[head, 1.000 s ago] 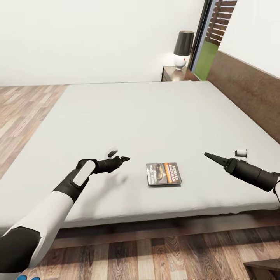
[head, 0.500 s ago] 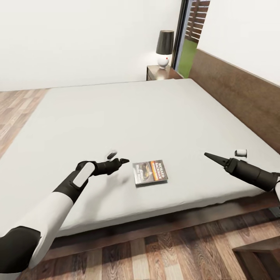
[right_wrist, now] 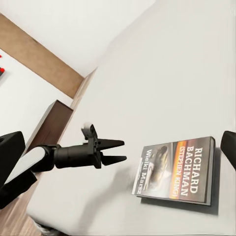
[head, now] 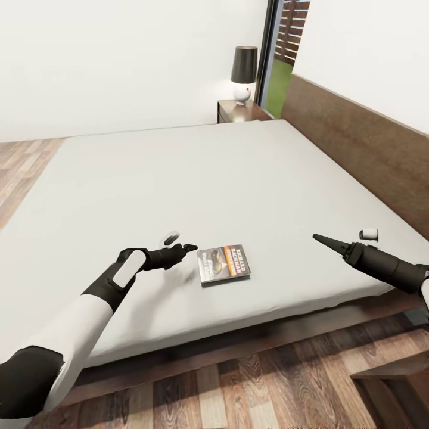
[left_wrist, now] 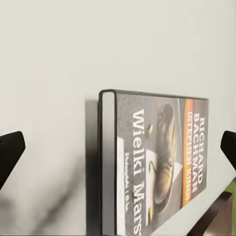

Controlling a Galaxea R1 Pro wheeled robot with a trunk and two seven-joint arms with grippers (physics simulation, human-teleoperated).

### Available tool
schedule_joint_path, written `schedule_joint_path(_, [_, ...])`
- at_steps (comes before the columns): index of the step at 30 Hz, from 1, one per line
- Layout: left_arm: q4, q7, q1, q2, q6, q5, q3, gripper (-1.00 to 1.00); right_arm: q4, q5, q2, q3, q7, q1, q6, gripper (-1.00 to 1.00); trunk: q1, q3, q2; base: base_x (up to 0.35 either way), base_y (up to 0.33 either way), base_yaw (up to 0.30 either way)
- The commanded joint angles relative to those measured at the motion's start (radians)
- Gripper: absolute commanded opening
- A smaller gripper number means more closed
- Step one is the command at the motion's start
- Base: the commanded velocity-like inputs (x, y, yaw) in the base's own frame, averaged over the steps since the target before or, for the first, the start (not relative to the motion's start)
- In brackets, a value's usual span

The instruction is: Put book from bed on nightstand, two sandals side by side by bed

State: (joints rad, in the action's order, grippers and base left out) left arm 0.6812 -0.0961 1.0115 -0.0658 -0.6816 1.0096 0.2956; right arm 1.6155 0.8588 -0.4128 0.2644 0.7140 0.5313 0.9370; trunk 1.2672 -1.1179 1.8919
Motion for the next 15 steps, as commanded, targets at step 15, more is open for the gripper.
schedule_joint_path(15, [-0.002, -0.004, -0.001, -0.002, 0.003, -0.002, 0.006, 1.00, 0.000, -0.001, 0.000, 0.002, 0.005, 0.001, 0.005, 1.00, 0.000, -0.001, 0.000, 0.000, 0.000, -0.256])
